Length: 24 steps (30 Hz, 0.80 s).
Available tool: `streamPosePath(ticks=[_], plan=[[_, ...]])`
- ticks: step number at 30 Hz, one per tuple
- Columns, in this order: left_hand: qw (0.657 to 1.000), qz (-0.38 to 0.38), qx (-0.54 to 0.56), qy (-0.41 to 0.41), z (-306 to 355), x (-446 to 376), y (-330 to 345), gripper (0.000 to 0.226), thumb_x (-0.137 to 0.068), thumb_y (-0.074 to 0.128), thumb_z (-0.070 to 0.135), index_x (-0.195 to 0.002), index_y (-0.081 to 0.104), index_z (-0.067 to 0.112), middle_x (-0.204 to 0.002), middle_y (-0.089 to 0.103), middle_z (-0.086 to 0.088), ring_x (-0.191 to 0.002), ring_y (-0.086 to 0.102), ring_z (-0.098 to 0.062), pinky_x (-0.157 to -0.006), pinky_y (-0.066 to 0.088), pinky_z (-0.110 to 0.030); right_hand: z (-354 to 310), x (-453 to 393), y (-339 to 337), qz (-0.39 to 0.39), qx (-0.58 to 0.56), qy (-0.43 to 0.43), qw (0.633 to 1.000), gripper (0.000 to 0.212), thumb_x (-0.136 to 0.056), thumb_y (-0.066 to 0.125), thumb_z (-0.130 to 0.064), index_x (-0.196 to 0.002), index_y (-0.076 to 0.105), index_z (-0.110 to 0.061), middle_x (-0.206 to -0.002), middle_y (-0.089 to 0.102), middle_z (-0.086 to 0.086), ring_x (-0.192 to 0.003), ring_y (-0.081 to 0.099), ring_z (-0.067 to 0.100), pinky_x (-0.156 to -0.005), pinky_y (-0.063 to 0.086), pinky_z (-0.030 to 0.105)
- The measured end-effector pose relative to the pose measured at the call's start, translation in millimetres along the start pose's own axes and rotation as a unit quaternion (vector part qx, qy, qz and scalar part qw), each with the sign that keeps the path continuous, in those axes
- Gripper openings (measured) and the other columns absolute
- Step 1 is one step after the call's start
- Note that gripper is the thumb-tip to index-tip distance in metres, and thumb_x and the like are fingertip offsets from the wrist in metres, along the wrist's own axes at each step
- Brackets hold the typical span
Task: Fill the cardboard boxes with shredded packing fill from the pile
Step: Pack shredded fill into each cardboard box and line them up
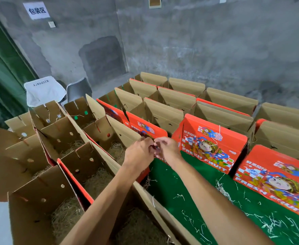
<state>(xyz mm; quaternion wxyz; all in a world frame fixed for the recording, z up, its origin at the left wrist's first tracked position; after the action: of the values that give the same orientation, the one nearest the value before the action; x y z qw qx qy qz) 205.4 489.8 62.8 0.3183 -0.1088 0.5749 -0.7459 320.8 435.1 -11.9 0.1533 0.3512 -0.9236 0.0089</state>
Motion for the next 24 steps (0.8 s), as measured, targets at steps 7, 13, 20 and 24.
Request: streamPosePath(ticks=[7, 13, 20, 24], plan=[[0.997, 0.005, 0.073, -0.015, -5, -5, 11, 0.016, -0.096, 0.054, 0.027, -0.108, 0.063, 0.023, -0.111, 0.066, 0.004, -0.099, 0.064, -0.018, -0.082, 0.054, -0.036, -32, -30, -36, 0.123, 0.35, -0.193, 0.908, 0.044, -0.089, 0.067, -0.046, -0.125, 0.045, -0.033, -0.128, 0.054, -0.01, -0.104, 0.061, 0.012, -0.064, 0.044, 0.021], [0.991, 0.018, 0.129, -0.03, -12, 12, 11, 0.024, -0.098, 0.053, 0.031, -0.12, 0.061, 0.026, -0.117, 0.064, 0.009, -0.104, 0.063, -0.012, -0.087, 0.053, -0.036, -28, -45, -10, 0.045, 0.463, -0.201, 0.862, 0.037, -0.103, 0.046, -0.045, -0.132, 0.053, -0.024, -0.122, 0.066, 0.001, -0.108, 0.067, 0.022, -0.081, 0.058, 0.035], [0.992, 0.039, 0.118, -0.01, 1, 27, -6, 0.021, -0.098, 0.053, 0.031, -0.116, 0.062, 0.026, -0.117, 0.06, 0.008, -0.111, 0.054, -0.012, -0.089, 0.053, -0.037, -34, -11, 6, 0.018, 0.579, -0.186, 0.793, 0.01, -0.097, 0.055, -0.02, -0.099, 0.059, -0.011, -0.099, 0.07, 0.013, -0.083, 0.066, 0.029, -0.066, 0.05, 0.031], [0.994, 0.039, 0.104, 0.015, 31, 41, -1, 0.02, -0.096, 0.052, 0.029, -0.113, 0.062, 0.026, -0.113, 0.062, 0.007, -0.108, 0.055, -0.016, -0.089, 0.049, -0.036, -18, 39, -18, 0.025, 0.561, -0.183, 0.807, 0.019, -0.101, 0.046, -0.016, -0.115, 0.058, -0.011, -0.11, 0.062, 0.014, -0.101, 0.061, 0.035, -0.083, 0.048, 0.039]])
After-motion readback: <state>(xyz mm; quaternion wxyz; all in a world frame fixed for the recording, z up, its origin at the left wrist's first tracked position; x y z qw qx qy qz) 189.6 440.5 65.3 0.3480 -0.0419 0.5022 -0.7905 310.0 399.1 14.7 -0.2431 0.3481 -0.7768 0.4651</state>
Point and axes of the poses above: each hand's wrist, its own x-axis away from the middle knuckle, its own y-axis out of the palm, z = x × y, the point moved 6 cm from there along -x, towards the middle knuckle
